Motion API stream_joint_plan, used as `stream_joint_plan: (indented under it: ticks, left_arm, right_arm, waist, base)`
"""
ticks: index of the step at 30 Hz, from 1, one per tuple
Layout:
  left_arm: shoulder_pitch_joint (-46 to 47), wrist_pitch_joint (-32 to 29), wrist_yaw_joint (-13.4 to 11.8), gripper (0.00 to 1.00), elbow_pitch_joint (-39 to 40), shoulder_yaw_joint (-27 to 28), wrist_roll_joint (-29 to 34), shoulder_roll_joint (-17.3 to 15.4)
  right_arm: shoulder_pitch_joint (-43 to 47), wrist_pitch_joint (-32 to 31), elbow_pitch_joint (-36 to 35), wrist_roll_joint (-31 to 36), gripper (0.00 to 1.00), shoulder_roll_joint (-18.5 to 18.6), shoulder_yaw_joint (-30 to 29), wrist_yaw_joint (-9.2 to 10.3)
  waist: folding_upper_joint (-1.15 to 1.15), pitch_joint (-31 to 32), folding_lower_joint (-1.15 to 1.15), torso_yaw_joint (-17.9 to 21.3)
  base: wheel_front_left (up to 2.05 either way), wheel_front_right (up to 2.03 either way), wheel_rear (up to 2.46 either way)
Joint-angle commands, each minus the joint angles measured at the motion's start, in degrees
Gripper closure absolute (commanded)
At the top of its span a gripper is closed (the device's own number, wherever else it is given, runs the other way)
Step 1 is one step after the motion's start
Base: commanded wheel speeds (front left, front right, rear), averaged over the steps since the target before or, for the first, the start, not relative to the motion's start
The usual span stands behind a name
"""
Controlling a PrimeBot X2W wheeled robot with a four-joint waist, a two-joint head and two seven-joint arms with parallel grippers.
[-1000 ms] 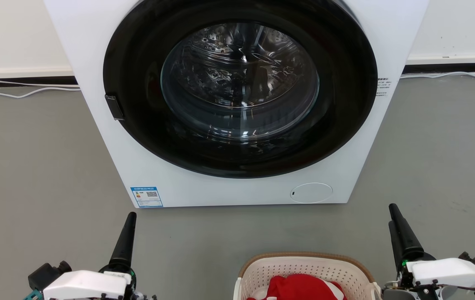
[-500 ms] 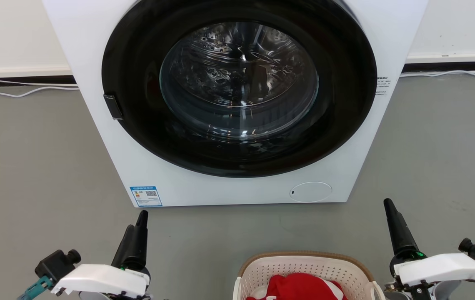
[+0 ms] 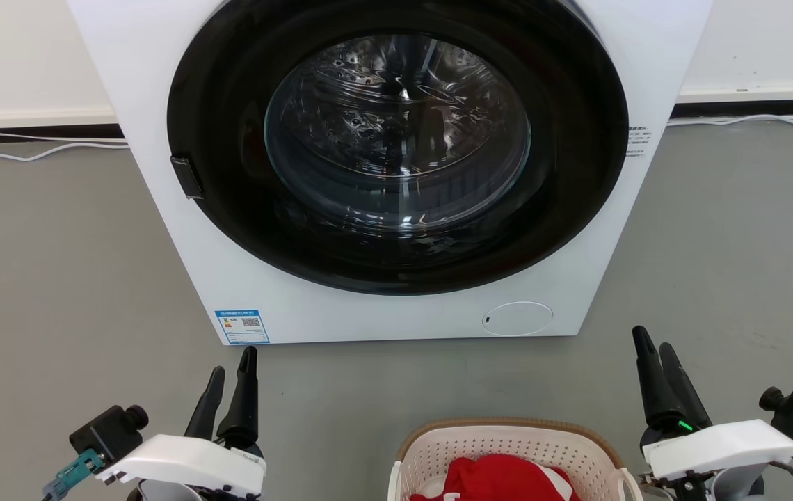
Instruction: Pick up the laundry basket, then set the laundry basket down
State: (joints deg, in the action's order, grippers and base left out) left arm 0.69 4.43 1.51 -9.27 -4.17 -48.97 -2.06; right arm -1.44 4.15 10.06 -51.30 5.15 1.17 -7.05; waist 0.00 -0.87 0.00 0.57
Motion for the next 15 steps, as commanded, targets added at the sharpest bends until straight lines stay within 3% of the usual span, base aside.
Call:
stream_joint_plan:
  ticks: [1,15]
  left_arm:
    - [2.8,0.9,-0.3,0.00,2.3,0.4,2.2,-0.5]
    - [3.0,3.4,-1.6,0.00,4.2,-1.4,11.4,-0.5]
  right_arm:
    - [-3.0,1.2,-1.8,2.3,0.00,0.8,1.0,-0.24]
    - [-3.5,3.7,-2.5,12.4,0.00,1.1,1.7,-0.29]
  waist:
    - [0.00,0.0,0.00,0.1]
    - [0.00,-0.1,0.00,0.3]
  base:
    - [0.00,0.00,0.00]
    - [0.00,0.00,0.00]
